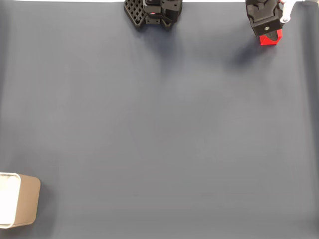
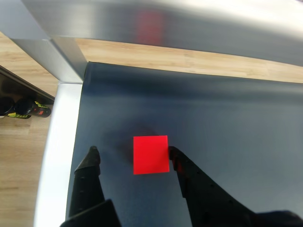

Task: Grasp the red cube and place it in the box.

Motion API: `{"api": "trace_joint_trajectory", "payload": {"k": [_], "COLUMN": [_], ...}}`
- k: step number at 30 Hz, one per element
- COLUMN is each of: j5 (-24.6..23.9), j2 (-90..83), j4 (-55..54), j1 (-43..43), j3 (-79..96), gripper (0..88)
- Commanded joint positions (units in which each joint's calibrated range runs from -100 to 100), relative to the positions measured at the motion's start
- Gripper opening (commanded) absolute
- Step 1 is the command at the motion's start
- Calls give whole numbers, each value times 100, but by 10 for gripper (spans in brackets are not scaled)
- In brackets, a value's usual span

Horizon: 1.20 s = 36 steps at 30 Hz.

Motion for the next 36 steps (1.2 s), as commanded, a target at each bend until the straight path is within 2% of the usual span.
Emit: {"api": "trace_joint_trajectory", "payload": {"k": [1,36], "j5": [-39,-142], "j2": [-17,122], "j4": [-125,-158], "j1": [-54,-167], "j3": [-301,-246], "gripper": [340,340]}}
